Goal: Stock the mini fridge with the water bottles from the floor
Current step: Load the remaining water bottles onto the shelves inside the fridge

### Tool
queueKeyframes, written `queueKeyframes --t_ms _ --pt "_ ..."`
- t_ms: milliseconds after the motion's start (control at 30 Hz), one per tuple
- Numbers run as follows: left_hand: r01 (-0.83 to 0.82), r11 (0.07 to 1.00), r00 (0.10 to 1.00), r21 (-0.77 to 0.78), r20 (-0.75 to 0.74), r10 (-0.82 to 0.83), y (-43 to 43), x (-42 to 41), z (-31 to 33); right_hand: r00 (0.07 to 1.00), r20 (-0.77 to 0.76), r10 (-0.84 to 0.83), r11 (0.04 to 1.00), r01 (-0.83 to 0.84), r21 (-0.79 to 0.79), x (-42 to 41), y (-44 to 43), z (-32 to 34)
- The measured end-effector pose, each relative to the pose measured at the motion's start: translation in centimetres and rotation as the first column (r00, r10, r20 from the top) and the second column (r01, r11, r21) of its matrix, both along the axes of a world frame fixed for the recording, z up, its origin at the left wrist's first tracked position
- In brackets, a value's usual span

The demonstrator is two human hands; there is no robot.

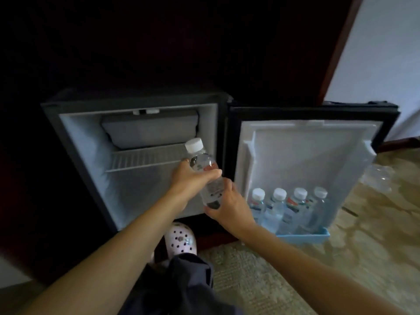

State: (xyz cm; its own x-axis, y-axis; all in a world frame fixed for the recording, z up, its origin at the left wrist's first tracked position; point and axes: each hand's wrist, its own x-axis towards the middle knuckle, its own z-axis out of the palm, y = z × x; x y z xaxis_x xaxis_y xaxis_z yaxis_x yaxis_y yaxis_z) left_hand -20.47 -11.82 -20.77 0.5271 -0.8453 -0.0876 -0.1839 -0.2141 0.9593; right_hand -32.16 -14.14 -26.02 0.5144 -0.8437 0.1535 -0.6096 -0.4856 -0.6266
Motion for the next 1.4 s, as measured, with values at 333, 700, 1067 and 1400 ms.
queueKeyframes --t_ms 333,700,1067,1400 --pt "-0.458 0.889 0.814 -0.015 -0.409 0.413 -1.8 13.7 0.5 0.981 -0.016 0.193 0.973 -0.193 -0.127 15.4 -6.0 2.1" --pt "-0.465 0.865 0.883 -0.189 -0.167 0.439 -5.3 22.8 -0.3 0.931 0.291 0.222 0.967 -0.249 0.059 27.1 -10.3 0.4" --pt "-0.486 0.836 0.834 -0.253 0.150 0.531 -7.1 25.7 -1.9 0.864 0.395 0.311 0.904 -0.397 0.157 33.0 -10.3 -0.4" --pt "-0.529 0.838 0.786 -0.136 0.292 0.544 -5.1 23.8 -2.0 0.843 0.371 0.390 0.819 -0.501 0.279 33.3 -9.1 -0.2"
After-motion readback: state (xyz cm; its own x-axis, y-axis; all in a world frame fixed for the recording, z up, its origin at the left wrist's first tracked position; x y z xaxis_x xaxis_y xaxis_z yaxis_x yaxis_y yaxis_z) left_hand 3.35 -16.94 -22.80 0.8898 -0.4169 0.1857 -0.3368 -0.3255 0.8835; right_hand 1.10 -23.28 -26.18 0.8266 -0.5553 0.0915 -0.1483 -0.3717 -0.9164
